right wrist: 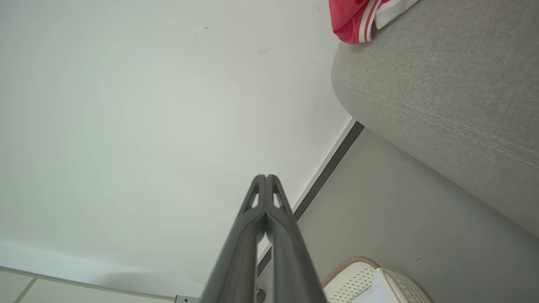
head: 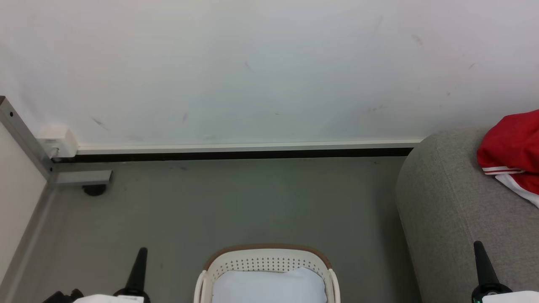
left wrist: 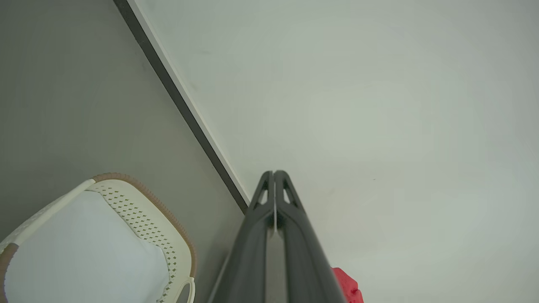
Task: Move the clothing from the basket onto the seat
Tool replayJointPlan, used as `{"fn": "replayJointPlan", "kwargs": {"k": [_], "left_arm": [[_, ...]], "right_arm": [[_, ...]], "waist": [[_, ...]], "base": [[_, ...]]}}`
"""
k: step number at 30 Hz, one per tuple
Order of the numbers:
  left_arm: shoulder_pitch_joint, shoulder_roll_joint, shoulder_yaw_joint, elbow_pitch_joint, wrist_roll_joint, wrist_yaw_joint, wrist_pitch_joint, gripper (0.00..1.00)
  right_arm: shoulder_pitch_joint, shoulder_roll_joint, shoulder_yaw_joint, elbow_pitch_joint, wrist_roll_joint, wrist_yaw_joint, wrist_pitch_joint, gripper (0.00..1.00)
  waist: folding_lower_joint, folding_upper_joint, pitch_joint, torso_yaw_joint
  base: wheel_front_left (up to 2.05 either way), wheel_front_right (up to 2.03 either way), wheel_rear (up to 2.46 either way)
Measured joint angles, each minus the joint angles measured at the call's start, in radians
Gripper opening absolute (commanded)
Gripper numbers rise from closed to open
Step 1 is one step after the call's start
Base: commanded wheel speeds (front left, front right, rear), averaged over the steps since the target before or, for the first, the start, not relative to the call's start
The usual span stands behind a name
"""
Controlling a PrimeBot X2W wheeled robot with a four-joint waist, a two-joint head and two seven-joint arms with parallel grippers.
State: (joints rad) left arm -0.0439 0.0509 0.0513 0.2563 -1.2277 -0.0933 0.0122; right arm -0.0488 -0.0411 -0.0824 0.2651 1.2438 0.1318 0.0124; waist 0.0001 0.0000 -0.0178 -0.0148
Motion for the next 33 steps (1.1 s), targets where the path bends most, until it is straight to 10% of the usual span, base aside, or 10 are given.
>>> {"fn": "replayJointPlan", "kwargs": {"k": [33], "left_arm": [[-0.041, -0.002, 0.044, -0.007, -0.265, -0.025, 0.073, 0.0]], "right_arm": [[-0.036, -0.004, -0.022, -0.012, 0.256, 0.0, 0.07, 0.0]], "waist": [[0.0, 0.0001, 0.014, 0.01]], "base": [[0.0, 0.0, 0.0]]}}
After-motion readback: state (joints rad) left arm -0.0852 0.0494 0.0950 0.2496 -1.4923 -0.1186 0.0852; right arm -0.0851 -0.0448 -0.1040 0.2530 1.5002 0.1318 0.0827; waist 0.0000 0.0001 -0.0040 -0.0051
